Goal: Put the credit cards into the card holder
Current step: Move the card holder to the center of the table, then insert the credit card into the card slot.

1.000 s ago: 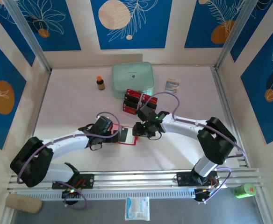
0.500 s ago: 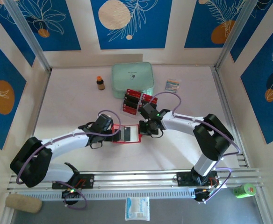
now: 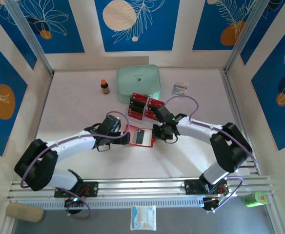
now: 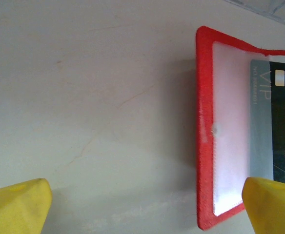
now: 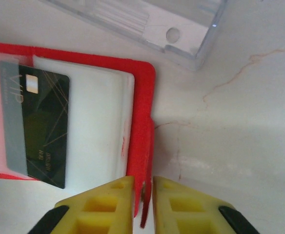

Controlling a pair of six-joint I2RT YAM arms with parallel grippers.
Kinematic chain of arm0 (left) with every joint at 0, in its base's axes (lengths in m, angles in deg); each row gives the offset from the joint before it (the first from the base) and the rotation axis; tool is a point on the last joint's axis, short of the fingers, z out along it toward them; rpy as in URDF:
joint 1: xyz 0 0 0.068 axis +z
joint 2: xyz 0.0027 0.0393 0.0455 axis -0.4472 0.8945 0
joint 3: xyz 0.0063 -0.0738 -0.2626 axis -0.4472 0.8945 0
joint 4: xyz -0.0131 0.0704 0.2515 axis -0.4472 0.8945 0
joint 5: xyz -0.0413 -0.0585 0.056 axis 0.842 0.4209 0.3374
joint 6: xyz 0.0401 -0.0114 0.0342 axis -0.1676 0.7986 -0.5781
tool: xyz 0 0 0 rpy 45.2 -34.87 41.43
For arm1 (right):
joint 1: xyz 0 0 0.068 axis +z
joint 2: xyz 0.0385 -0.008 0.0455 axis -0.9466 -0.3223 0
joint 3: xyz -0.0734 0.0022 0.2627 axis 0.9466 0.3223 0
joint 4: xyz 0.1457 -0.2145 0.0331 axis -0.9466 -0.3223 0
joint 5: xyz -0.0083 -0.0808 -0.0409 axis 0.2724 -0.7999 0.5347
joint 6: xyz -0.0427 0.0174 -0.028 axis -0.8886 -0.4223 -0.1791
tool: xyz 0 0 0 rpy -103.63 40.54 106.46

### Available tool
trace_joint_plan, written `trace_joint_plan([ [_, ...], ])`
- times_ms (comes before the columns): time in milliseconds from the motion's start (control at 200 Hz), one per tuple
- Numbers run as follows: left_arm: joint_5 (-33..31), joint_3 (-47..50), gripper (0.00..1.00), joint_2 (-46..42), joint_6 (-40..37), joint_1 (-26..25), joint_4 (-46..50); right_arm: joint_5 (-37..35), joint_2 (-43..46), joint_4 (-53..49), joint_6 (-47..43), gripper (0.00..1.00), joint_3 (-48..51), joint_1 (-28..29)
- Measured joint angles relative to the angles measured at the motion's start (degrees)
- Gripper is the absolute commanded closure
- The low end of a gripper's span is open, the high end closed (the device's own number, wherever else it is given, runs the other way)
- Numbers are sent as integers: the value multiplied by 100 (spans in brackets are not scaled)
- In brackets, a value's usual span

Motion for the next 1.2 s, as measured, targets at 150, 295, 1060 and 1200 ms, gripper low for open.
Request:
trace_joint_plan([
  [150, -9, -155, 0, 146, -118, 0, 0, 52, 422, -105, -22, 82, -4, -9],
  [295, -72, -350, 0, 313, -269, 2, -2, 164, 608, -109, 20, 90, -85, 28],
  [1060, -461, -46, 0, 627, -431, 61, -127, 439, -1093, 273, 146, 100, -1178, 503],
  [1200, -498, 0, 0, 619, -393, 61, -192, 439, -1211, 315, 127, 100, -1217, 470],
])
